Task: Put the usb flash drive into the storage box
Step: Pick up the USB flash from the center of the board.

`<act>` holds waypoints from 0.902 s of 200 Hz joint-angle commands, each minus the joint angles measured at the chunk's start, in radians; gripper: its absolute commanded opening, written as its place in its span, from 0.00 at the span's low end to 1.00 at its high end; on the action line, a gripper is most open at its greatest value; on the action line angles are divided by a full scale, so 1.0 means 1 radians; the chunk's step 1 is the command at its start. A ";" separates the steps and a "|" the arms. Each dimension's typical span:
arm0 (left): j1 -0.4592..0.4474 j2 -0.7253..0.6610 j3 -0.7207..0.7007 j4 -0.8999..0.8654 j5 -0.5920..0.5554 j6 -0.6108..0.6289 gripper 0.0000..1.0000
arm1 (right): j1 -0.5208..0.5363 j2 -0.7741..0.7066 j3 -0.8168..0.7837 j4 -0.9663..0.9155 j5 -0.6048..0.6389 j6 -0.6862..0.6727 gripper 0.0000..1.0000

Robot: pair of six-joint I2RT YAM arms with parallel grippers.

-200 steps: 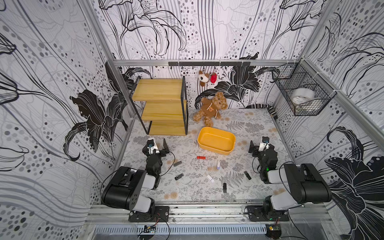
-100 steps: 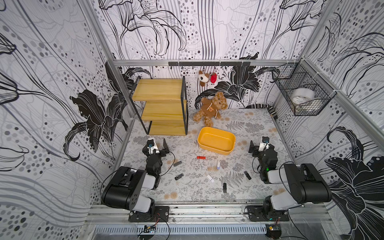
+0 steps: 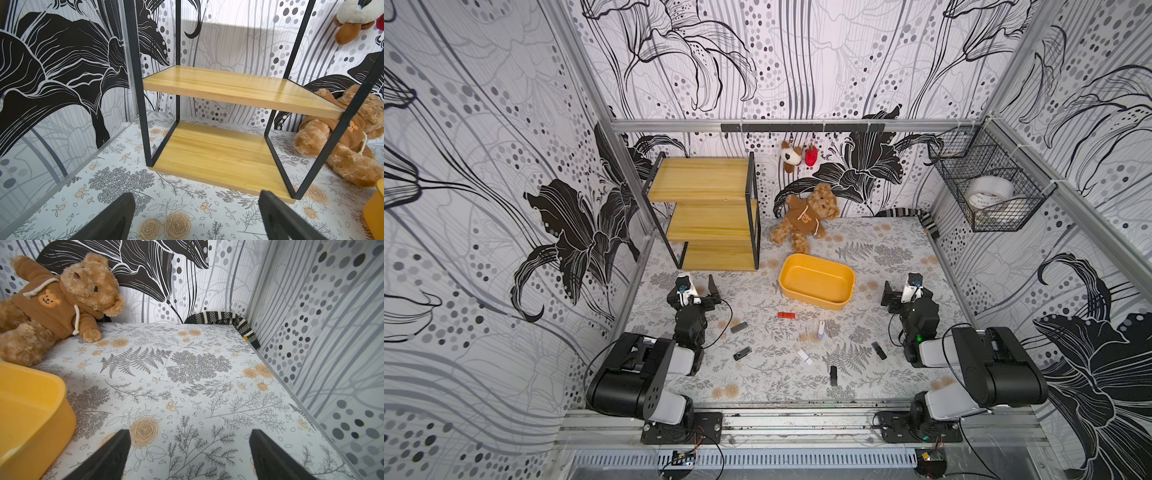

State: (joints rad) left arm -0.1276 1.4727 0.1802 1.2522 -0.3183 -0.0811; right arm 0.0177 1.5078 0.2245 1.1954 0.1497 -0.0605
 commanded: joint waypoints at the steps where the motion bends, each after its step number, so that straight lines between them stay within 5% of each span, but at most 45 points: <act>1: -0.009 -0.012 -0.007 0.036 -0.035 0.000 0.98 | -0.002 -0.033 0.022 -0.055 0.031 0.025 0.95; 16: -0.026 -0.075 0.011 -0.039 -0.099 0.002 0.98 | -0.002 -0.099 0.143 -0.324 0.037 0.026 0.95; 51: -0.117 -0.264 0.207 -0.533 -0.236 0.023 0.98 | 0.001 -0.171 0.265 -0.596 0.049 0.104 0.95; 72: -0.165 -0.341 0.304 -0.805 -0.273 -0.008 0.98 | 0.006 -0.228 0.383 -0.916 0.065 0.211 0.96; 122: -0.208 -0.477 0.427 -1.243 -0.183 -0.163 0.98 | 0.212 -0.355 0.584 -1.496 0.244 0.371 0.95; 180: -0.214 -0.552 0.453 -1.424 -0.110 -0.219 0.98 | 0.271 -0.455 0.568 -1.907 0.062 0.696 0.95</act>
State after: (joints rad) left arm -0.3344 0.9497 0.6041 -0.0509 -0.4706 -0.2543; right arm 0.2607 1.0985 0.8223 -0.4408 0.2832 0.4648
